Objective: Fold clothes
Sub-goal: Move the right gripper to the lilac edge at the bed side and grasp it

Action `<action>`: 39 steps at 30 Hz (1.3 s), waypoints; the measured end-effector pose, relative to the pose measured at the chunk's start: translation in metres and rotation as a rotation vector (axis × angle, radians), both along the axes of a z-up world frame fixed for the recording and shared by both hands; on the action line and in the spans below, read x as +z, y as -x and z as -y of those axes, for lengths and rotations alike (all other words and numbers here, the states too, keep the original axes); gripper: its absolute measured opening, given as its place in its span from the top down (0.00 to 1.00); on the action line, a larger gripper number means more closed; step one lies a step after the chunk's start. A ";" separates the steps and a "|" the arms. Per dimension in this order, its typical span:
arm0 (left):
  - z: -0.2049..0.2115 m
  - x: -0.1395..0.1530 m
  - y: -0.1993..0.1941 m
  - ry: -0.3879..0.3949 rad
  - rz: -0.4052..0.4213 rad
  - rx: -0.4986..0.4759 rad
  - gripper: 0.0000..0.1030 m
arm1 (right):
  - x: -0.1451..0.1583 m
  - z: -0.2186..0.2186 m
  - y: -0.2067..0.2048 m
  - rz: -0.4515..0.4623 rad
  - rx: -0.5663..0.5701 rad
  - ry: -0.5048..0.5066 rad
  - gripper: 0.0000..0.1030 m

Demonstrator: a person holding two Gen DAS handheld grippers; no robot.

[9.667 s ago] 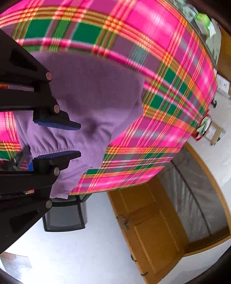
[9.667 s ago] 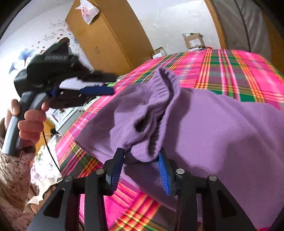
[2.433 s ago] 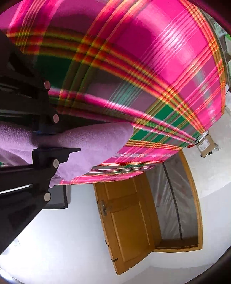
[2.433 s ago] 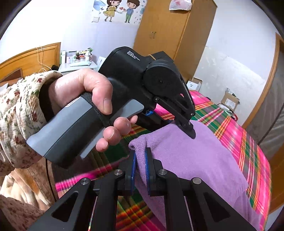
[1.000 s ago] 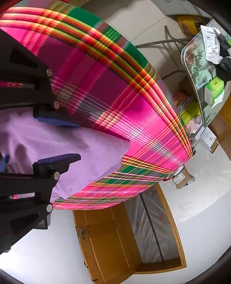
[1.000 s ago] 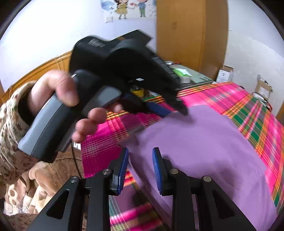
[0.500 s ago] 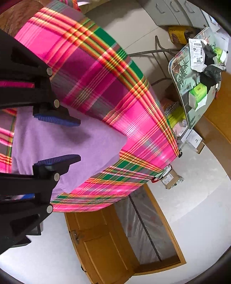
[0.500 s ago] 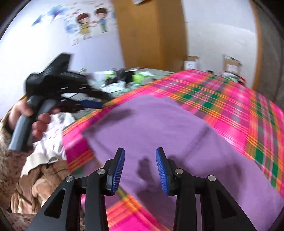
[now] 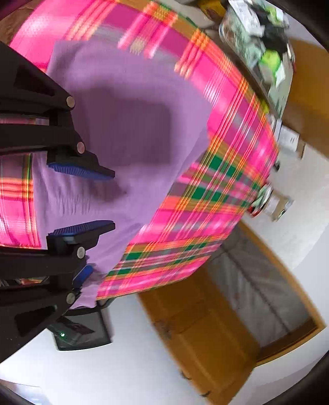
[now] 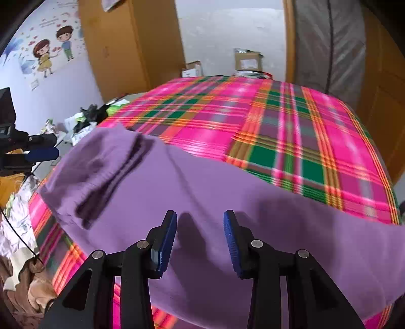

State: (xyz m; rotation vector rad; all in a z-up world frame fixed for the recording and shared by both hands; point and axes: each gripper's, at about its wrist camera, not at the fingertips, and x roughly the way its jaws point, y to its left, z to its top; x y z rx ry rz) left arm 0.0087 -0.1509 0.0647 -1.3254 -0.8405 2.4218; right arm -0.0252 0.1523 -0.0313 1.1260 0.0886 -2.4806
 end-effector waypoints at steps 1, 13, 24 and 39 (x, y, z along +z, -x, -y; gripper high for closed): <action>-0.008 -0.001 0.003 -0.002 0.001 -0.020 0.68 | -0.001 -0.005 0.000 0.004 -0.012 -0.009 0.61; -0.094 -0.031 0.024 -0.036 0.057 -0.216 0.68 | -0.014 -0.096 -0.012 0.026 -0.204 -0.037 0.61; -0.132 -0.057 0.027 -0.039 0.106 -0.272 0.68 | -0.001 -0.163 -0.025 -0.046 -0.357 -0.049 0.61; -0.146 -0.071 0.032 -0.081 0.107 -0.287 0.67 | -0.008 -0.261 -0.004 -0.019 -0.556 -0.007 0.61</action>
